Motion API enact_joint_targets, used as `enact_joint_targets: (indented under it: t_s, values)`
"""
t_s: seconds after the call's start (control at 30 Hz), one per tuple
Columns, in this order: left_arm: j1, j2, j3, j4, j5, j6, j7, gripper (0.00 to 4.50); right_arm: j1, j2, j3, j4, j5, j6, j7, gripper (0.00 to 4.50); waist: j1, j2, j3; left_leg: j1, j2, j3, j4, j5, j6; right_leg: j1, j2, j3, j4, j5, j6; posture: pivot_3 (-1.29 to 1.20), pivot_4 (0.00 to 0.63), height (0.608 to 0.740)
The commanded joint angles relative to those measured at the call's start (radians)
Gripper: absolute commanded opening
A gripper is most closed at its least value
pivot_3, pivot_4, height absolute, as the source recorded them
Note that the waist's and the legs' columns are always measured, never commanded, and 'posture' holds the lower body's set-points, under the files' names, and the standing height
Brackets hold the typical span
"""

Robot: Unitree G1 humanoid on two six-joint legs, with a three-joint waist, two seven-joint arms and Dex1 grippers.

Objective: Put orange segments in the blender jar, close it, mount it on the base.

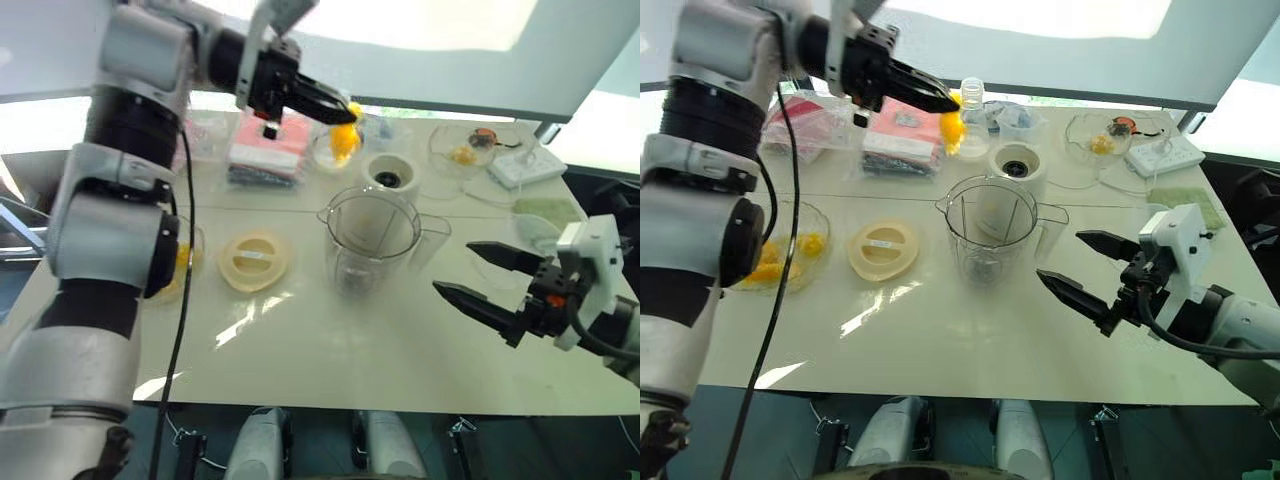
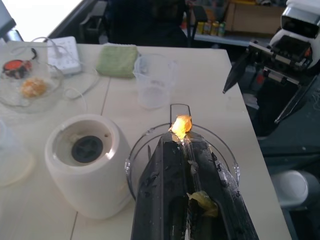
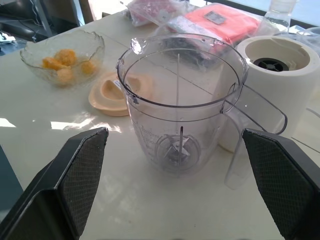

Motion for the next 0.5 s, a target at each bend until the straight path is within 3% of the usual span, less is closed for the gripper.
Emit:
enact_joint_targets:
  t_s: [0.03, 0.3, 0.4, 0.5]
  values:
    - [0.023, -0.038, -0.023, 0.018, 0.0, -0.047, -0.003, 0.05, 0.024, 0.006, -0.065, -0.035, 0.031, -0.03, -0.019, 4.5, 0.0, 0.0, 0.0, 0.0, 0.0, 0.0, 0.0, 0.0, 0.0, 0.0, 0.0, 0.0, 0.0, 0.0, 0.0, 0.0, 0.15, 0.74]
    - [0.05, -0.145, -0.022, 0.086, 0.049, -0.125, 0.006, 0.05, 0.048, -0.001, -0.071, -0.043, 0.053, -0.048, -0.052, 4.5, 0.001, 0.0, 0.0, -0.001, -0.001, 0.0, 0.0, 0.0, 0.0, 0.0, 0.0, 0.0, -0.002, 0.0, 0.0, 0.0, 0.15, 0.74]
    - [0.047, -0.16, -0.024, 0.102, 0.06, -0.147, 0.0, 0.79, 0.051, -0.003, -0.07, -0.044, 0.053, -0.055, -0.06, 4.5, 0.0, 0.0, 0.0, -0.001, -0.001, 0.0, 0.0, 0.0, 0.0, 0.0, 0.0, 0.0, -0.002, -0.001, -0.001, 0.0, 0.15, 0.74]
    - [0.042, -0.166, -0.019, 0.116, 0.075, -0.168, 0.012, 2.24, 0.057, -0.005, -0.072, -0.045, 0.056, -0.06, -0.064, 4.5, 0.0, 0.0, 0.0, -0.001, -0.001, -0.001, 0.0, 0.0, 0.0, 0.0, 0.0, 0.0, -0.002, -0.001, -0.002, 0.0, 0.15, 0.74]
